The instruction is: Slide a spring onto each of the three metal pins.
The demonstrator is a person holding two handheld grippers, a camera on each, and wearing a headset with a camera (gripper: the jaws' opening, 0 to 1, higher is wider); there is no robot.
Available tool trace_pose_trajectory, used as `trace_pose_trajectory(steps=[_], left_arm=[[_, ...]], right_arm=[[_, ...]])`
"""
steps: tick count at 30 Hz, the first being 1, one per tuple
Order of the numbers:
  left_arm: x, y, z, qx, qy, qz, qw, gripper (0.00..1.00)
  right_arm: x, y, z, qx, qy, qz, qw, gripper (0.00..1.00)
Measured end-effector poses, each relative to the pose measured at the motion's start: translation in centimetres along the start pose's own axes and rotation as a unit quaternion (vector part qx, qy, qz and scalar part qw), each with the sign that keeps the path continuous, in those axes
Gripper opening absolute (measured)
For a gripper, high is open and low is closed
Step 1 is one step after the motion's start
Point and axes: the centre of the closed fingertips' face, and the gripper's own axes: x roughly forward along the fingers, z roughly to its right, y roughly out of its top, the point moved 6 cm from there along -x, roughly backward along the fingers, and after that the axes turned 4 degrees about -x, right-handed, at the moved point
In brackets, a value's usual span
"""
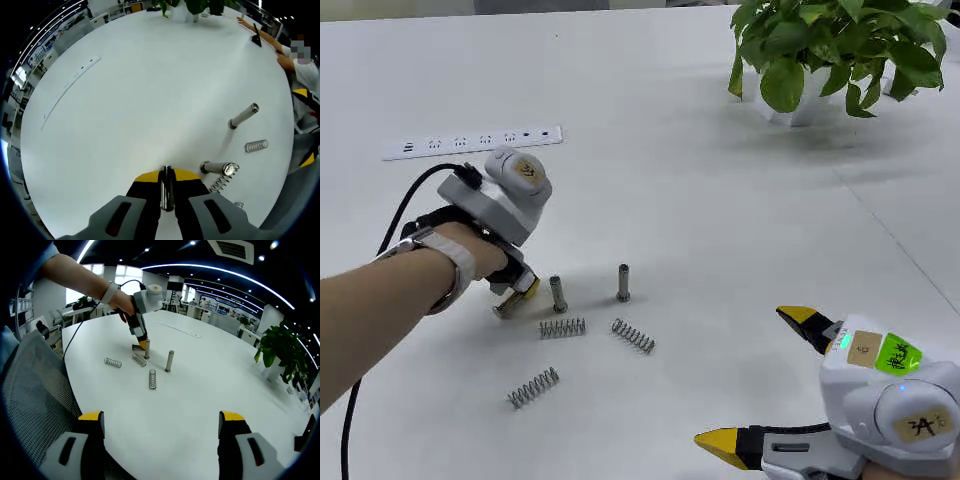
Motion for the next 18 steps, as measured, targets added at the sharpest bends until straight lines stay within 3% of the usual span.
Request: trace_pose_trajectory(steps=[11,18], left_arm=[[-0.3,-0.89,-0.15,-0.063,-0.023,0.057,0.9961,0.08],[-0.19,-1.07,-0.26,-0.074,-0.029,0.076,0.994,0.08]], right_arm=[[0.04,-0.03,-0.07,-0.002,0.002,-0.003,1.0,0.96],[-0.01,-0.1,-0.04,-0.001,0.001,-0.003,1.0,0.96]])
